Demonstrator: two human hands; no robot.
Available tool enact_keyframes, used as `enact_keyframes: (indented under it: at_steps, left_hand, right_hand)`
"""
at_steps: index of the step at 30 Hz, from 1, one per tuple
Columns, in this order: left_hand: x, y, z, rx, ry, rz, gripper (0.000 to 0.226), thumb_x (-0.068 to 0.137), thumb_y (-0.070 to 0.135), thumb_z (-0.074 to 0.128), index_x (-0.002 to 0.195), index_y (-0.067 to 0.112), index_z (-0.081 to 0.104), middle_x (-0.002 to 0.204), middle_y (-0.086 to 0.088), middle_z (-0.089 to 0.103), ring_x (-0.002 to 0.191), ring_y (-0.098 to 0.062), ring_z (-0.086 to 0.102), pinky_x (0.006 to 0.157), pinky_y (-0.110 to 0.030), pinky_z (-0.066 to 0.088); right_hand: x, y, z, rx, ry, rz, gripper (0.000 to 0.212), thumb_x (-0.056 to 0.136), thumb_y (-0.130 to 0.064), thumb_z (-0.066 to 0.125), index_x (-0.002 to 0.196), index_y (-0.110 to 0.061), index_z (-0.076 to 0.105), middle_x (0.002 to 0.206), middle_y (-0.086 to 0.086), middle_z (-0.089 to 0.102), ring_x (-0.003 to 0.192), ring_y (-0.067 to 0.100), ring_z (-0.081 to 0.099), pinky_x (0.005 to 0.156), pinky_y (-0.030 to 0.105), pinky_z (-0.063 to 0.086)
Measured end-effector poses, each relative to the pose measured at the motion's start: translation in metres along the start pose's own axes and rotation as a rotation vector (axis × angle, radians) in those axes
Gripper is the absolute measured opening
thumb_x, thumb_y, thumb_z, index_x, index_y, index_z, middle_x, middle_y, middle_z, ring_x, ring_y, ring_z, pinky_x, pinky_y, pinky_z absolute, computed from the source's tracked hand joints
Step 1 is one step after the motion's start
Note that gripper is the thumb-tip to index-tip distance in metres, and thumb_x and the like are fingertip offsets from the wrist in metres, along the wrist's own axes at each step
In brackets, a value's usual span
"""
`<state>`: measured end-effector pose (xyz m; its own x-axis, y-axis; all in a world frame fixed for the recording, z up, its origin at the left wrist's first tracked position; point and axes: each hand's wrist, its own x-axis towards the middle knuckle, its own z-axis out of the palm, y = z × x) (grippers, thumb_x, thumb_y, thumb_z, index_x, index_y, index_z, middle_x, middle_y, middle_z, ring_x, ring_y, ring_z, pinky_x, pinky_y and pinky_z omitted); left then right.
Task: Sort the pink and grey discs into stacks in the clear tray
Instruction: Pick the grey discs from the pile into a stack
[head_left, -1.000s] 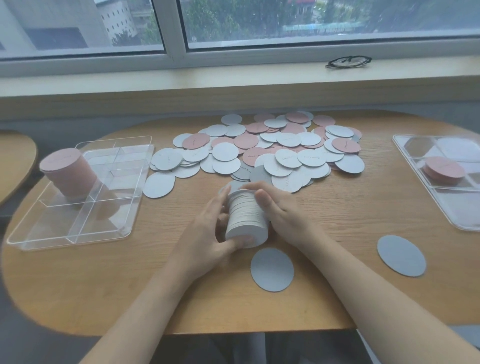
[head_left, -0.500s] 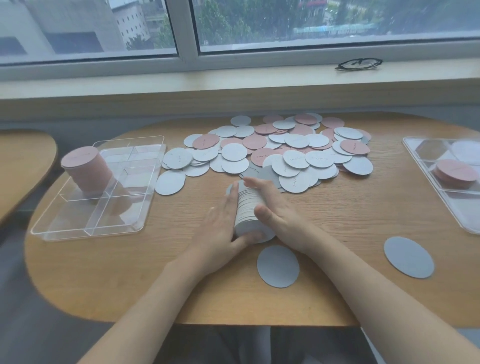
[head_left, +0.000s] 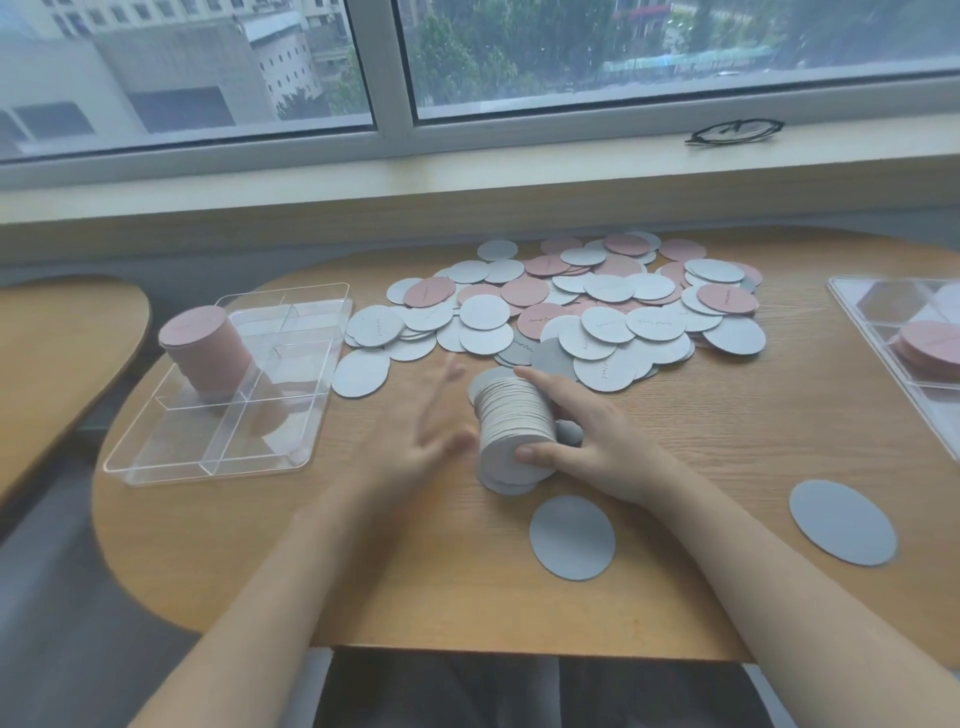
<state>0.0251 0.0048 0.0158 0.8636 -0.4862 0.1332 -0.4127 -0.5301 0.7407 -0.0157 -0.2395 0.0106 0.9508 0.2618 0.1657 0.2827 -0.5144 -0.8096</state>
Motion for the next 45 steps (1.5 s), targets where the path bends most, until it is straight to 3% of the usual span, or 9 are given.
enact_keyframes:
  at_steps: [3, 7, 12, 17, 22, 28, 35, 39, 45]
  left_hand:
    - [0.015, -0.021, -0.03, 0.139, 0.228, -0.192, 0.068, 0.096, 0.06, 0.051, 0.152, 0.025, 0.038, 0.153, 0.008, 0.041, 0.141, -0.008, 0.036, 0.115, -0.032, 0.031]
    - [0.04, -0.05, -0.029, 0.546, 0.164, -0.385, 0.065, 0.1, 0.047, 0.052, 0.15, 0.009, 0.036, 0.157, -0.009, 0.033, 0.143, -0.029, 0.031, 0.118, -0.041, 0.028]
    - [0.052, -0.058, -0.016, 0.583, 0.257, -0.431, 0.059, 0.102, 0.044, 0.042, 0.147, 0.005, 0.039, 0.159, -0.016, 0.031, 0.147, -0.031, 0.025, 0.121, -0.042, 0.022]
    - [0.045, -0.056, -0.014, 0.547, 0.343, -0.346, 0.037, 0.098, 0.035, 0.054, 0.119, 0.005, 0.054, 0.128, -0.014, 0.048, 0.12, -0.033, 0.044, 0.105, -0.043, 0.036]
    - [0.046, -0.054, -0.016, 0.496, 0.333, -0.357, 0.037, 0.098, 0.034, 0.054, 0.122, 0.006, 0.051, 0.133, -0.013, 0.049, 0.13, -0.031, 0.042, 0.111, -0.041, 0.033]
    - [0.036, -0.048, -0.015, 0.509, 0.337, -0.303, 0.027, 0.098, 0.027, 0.055, 0.114, 0.005, 0.054, 0.119, -0.012, 0.055, 0.116, -0.032, 0.049, 0.1, -0.041, 0.039]
    - [0.013, -0.039, -0.028, 0.289, 0.13, -0.208, 0.04, 0.104, 0.016, 0.049, 0.144, 0.013, 0.049, 0.149, -0.002, 0.043, 0.143, -0.017, 0.033, 0.115, -0.022, 0.018]
    - [0.02, -0.037, -0.044, 0.418, -0.016, -0.283, 0.061, 0.102, 0.016, 0.054, 0.157, 0.016, 0.028, 0.162, -0.002, 0.028, 0.15, -0.019, 0.022, 0.121, -0.031, 0.016]
    - [0.026, -0.031, -0.041, 0.397, 0.002, -0.385, 0.071, 0.089, 0.031, 0.075, 0.15, 0.021, 0.04, 0.135, -0.005, 0.043, 0.135, -0.025, 0.033, 0.113, -0.038, 0.03]
  right_hand:
    - [0.001, 0.0, 0.0, 0.011, 0.008, 0.001, 0.078, 0.082, -0.039, 0.076, 0.15, -0.026, 0.039, 0.131, -0.012, 0.053, 0.119, -0.009, 0.046, 0.088, 0.0, 0.034]
    - [0.002, -0.001, 0.001, 0.001, 0.011, -0.001, 0.081, 0.077, -0.048, 0.072, 0.149, -0.028, 0.04, 0.132, -0.015, 0.053, 0.12, -0.006, 0.047, 0.09, 0.001, 0.033]
    - [0.0, 0.001, 0.001, -0.006, 0.019, 0.0, 0.083, 0.073, -0.06, 0.069, 0.146, -0.035, 0.04, 0.132, -0.02, 0.052, 0.121, -0.001, 0.049, 0.097, 0.01, 0.037]
    - [0.002, 0.001, 0.001, -0.005, 0.019, 0.001, 0.082, 0.072, -0.062, 0.067, 0.145, -0.037, 0.041, 0.131, -0.021, 0.052, 0.12, -0.002, 0.05, 0.096, 0.009, 0.038]
    - [0.002, 0.001, 0.002, 0.016, 0.016, -0.001, 0.082, 0.071, -0.062, 0.069, 0.144, -0.036, 0.042, 0.131, -0.021, 0.053, 0.12, -0.002, 0.05, 0.095, 0.009, 0.039]
    - [0.002, 0.001, 0.001, 0.024, 0.016, -0.003, 0.079, 0.073, -0.057, 0.071, 0.144, -0.035, 0.043, 0.131, -0.021, 0.053, 0.12, -0.001, 0.051, 0.095, 0.009, 0.039]
    - [0.003, 0.001, 0.001, 0.042, 0.013, 0.002, 0.076, 0.075, -0.048, 0.075, 0.143, -0.033, 0.044, 0.131, -0.019, 0.054, 0.119, -0.001, 0.051, 0.093, 0.007, 0.039]
    - [0.002, 0.001, 0.001, 0.055, 0.011, 0.009, 0.075, 0.075, -0.047, 0.075, 0.143, -0.033, 0.044, 0.132, -0.019, 0.054, 0.119, -0.001, 0.051, 0.093, 0.008, 0.04]
    - [0.001, 0.0, 0.0, 0.063, 0.013, 0.022, 0.075, 0.075, -0.047, 0.075, 0.143, -0.034, 0.044, 0.132, -0.019, 0.054, 0.12, 0.0, 0.051, 0.096, 0.011, 0.041]
